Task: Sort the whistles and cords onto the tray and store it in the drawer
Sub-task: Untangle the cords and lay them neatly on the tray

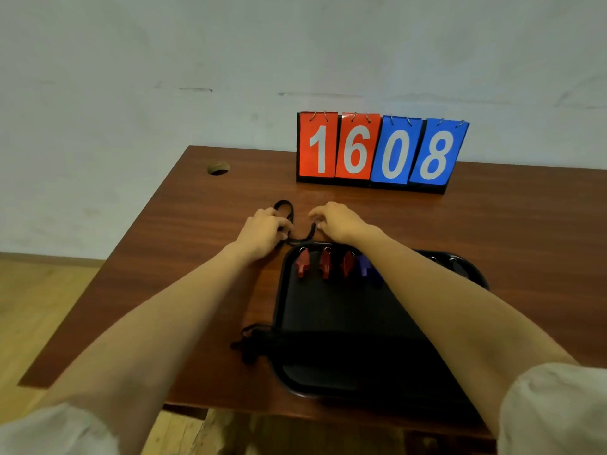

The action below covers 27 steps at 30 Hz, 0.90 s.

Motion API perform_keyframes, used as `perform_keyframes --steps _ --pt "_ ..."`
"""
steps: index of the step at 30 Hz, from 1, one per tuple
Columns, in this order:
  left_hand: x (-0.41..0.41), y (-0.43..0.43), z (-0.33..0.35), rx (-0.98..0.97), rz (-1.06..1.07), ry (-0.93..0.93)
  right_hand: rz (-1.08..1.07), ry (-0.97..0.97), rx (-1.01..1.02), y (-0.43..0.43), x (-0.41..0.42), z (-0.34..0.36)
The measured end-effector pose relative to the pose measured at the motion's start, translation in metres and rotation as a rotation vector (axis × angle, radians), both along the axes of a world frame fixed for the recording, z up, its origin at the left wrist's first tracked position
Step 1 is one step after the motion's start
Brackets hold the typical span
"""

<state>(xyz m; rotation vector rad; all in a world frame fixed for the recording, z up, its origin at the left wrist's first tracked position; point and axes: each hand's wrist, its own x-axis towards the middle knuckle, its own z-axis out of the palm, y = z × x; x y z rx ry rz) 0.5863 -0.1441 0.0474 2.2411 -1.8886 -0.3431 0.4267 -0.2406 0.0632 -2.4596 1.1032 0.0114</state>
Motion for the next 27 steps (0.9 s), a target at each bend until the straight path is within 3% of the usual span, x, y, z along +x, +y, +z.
perform_keyframes --steps 9,12,18,27 --pt "-0.001 -0.002 -0.013 -0.092 0.115 -0.057 -0.052 0.068 -0.132 -0.004 -0.005 -0.017" --pt "-0.014 -0.001 -0.004 -0.067 0.138 -0.061 -0.046 0.013 -0.125 0.003 -0.012 -0.004" --pt "-0.045 0.006 0.025 -0.127 0.071 0.126 0.077 -0.191 -0.203 0.031 -0.021 0.037" --pt "-0.05 0.047 0.097 -0.3 0.105 0.455 -0.157 -0.4 -0.438 0.044 -0.065 0.118"
